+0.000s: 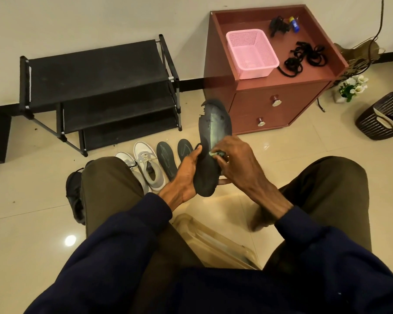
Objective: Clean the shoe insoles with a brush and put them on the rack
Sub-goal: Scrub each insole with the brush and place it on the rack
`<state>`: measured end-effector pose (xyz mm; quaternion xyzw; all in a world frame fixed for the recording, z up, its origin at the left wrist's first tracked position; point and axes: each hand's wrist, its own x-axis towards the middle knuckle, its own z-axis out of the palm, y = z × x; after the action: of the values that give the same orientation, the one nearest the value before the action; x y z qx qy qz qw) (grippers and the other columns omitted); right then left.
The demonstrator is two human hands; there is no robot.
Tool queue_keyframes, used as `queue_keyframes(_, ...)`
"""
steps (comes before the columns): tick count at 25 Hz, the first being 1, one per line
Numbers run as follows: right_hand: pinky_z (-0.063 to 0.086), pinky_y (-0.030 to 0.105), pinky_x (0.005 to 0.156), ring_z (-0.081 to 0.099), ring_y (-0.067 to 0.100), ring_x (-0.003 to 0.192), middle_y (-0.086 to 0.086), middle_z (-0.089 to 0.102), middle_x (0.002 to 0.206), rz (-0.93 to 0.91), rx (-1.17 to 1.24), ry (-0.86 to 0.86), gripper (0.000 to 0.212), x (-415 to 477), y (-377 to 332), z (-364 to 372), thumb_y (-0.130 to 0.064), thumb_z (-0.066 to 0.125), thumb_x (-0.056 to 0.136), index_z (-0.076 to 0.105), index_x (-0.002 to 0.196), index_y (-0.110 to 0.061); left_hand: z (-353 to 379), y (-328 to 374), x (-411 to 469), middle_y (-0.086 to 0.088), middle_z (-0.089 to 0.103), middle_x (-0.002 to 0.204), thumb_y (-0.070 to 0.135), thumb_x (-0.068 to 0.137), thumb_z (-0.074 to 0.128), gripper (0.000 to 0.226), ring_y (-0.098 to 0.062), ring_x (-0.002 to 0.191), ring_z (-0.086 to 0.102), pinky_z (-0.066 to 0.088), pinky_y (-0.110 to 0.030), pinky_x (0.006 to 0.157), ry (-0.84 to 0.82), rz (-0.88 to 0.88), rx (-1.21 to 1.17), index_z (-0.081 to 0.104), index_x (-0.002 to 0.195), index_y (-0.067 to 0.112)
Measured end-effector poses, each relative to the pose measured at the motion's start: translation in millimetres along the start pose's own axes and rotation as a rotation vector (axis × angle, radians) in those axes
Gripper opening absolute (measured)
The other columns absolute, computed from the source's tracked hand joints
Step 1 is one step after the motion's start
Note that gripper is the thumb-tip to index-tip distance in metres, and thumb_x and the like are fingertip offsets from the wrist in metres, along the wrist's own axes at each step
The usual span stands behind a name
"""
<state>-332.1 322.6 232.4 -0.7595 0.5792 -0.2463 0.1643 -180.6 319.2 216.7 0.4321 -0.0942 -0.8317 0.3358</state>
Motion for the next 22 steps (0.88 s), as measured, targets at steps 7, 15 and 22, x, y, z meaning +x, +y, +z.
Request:
queue_keyframes(7,0.057,0.042,0.070,0.062,0.021,0.081,0.005,0.069,0.092,-0.014,-0.052,-0.132,0.021,-8.5,2.5,-1.0,-0.005,0.084,0.076,0.075,0.094,-0.012,-4.1,1.9,1.7,-0.013,0.074,0.116,0.047,0.106,0.043,0.050,-0.028,0.097,0.076,0.063,-0.041,0.069,0.009,0.038,-0.034,0.061,0.135,0.010)
queue_keyframes(15,0.056,0.043,0.072,0.061,0.021,0.083,0.005,0.070,0.091,-0.046,-0.039,-0.096,0.013,-8.9,-2.9,-0.9,-0.006,0.081,0.081,0.077,0.092,-0.011,-7.1,6.8,2.4,-0.015,0.071,0.124,0.049,0.106,0.044,0.052,-0.029,0.106,0.073,0.063,-0.045,0.080,-0.019,0.041,-0.081,0.058,0.138,0.010)
queue_keyframes(22,0.058,0.039,0.072,0.064,0.015,0.082,0.001,0.071,0.090,-0.074,0.043,-0.175,0.015,-10.8,-2.0,1.9,-0.007,0.083,0.079,0.079,0.092,-0.013,-8.6,6.3,3.6,-0.016,0.070,0.124,0.048,0.106,0.043,0.050,-0.030,0.107,0.072,0.062,-0.044,0.085,-0.051,0.029,-0.068,0.061,0.133,0.011)
